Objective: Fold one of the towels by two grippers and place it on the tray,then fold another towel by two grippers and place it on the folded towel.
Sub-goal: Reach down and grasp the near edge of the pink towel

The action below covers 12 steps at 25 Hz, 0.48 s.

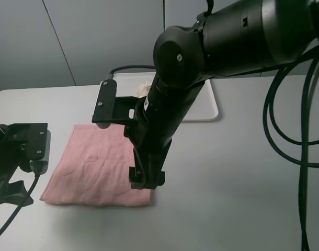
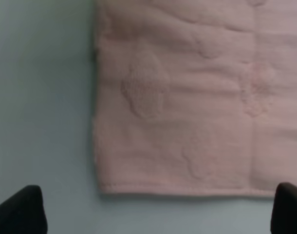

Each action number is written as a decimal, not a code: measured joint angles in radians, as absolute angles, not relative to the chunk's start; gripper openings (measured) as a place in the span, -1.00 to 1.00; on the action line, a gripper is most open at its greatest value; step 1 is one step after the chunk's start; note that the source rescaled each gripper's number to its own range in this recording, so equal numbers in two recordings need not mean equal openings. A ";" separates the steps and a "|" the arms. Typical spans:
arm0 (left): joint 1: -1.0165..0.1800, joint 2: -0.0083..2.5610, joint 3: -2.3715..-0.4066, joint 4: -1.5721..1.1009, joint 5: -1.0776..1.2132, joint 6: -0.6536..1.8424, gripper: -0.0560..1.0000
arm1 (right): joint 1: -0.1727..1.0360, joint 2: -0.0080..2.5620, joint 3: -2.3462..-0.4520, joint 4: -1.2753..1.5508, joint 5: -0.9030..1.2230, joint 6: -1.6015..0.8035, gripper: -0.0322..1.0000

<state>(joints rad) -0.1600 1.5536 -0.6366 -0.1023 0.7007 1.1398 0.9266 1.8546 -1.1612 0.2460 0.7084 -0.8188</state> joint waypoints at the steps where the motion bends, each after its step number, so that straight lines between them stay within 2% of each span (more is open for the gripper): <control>1: -0.175 1.554 -0.625 -0.100 0.670 1.140 0.97 | 0.935 1.878 -1.161 0.246 0.706 -0.817 1.00; 6: -0.255 1.559 -0.573 -0.034 0.527 1.146 0.97 | 0.956 1.958 -1.161 0.223 0.706 -0.786 1.00; 12: -0.269 1.652 -0.563 -0.021 0.467 1.150 0.97 | 0.975 1.970 -1.161 0.215 0.707 -0.777 1.00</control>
<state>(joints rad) -0.2690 1.6518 -0.5634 -0.0214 0.4668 1.1501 0.9753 1.9705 -1.1612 0.2145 0.7065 -0.7774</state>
